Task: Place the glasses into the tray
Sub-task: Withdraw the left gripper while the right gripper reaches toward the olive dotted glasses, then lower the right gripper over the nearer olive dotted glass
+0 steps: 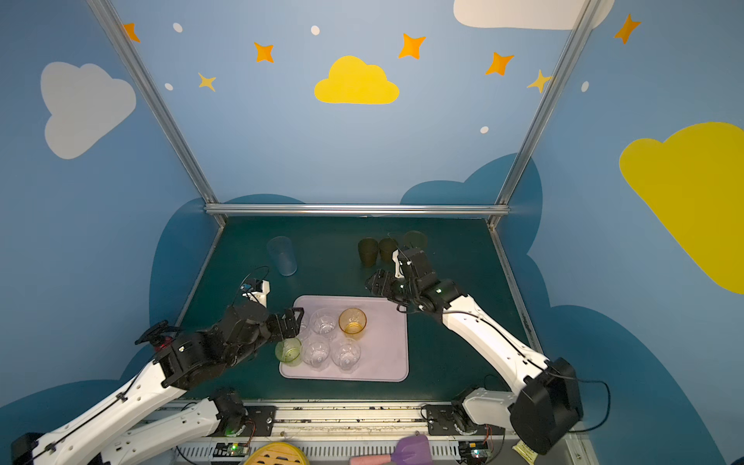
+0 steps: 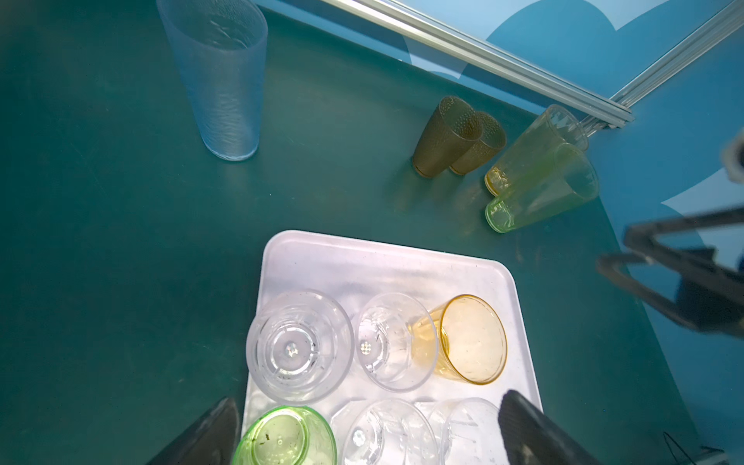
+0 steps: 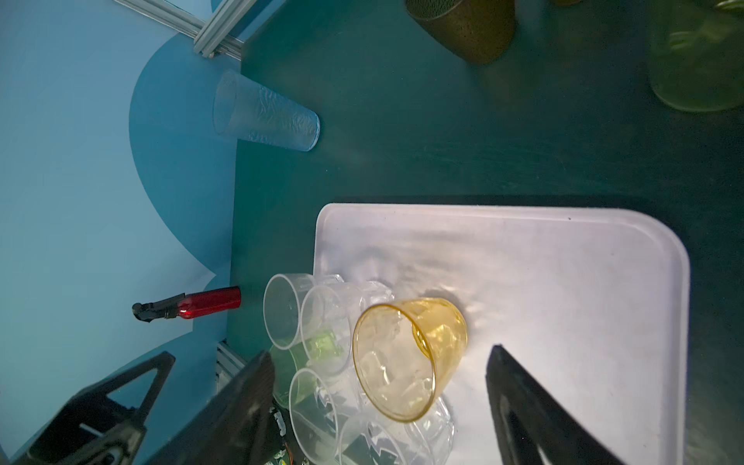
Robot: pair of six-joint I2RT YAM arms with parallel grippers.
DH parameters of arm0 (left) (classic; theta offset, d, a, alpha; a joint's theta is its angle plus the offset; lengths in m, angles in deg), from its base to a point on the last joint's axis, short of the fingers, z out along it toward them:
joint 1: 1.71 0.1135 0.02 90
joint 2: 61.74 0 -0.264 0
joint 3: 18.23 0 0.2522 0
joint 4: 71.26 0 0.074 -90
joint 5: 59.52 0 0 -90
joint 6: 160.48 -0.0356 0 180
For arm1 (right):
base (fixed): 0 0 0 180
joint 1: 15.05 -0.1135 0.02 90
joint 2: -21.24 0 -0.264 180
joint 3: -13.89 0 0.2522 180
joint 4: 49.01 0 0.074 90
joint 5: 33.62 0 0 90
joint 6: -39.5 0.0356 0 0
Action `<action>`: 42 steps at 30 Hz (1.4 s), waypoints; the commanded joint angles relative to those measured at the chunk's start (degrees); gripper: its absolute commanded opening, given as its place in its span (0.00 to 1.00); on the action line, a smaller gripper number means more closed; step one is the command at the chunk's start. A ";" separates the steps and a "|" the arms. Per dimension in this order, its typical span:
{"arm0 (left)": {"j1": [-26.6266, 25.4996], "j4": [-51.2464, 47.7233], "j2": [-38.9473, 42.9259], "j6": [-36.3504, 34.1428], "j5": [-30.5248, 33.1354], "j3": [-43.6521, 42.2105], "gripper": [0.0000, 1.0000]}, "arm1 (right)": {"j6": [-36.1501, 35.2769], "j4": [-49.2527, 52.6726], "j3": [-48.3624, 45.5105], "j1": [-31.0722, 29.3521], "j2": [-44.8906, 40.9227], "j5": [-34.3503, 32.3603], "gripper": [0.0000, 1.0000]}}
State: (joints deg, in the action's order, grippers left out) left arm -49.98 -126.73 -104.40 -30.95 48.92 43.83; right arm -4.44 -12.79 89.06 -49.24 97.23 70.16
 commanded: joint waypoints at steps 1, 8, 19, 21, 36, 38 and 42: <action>0.22 1.10 0.42 0.34 -0.99 -0.31 1.00 | -0.77 -2.23 4.01 1.87 4.83 3.71 0.78; 0.28 3.04 -0.74 0.37 -1.94 -1.04 1.00 | 1.92 -5.37 10.75 4.45 14.20 5.14 0.65; 0.27 2.69 -1.04 0.26 -0.08 -1.36 1.00 | 4.67 -2.91 21.62 4.91 25.43 -3.10 0.53; 0.28 2.78 -0.56 0.06 0.05 -1.43 1.00 | 5.32 -3.04 22.72 5.01 26.88 -4.67 0.51; 0.35 3.39 -0.51 -0.51 0.66 -1.62 1.00 | 10.16 -2.61 29.26 5.79 36.27 -7.78 0.44; 0.30 3.39 -0.52 -0.60 0.66 -1.62 1.00 | 10.85 -2.59 29.73 5.81 37.15 -7.97 0.43; 0.46 3.48 -0.49 -0.88 0.85 -1.72 1.00 | 11.92 -4.17 29.86 5.97 38.26 -8.11 0.41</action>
State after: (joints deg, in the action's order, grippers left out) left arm -49.83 -123.78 -104.88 -30.99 48.88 42.76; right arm 6.17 -15.87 117.45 -43.54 134.49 62.93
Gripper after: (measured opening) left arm 0.996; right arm 0.414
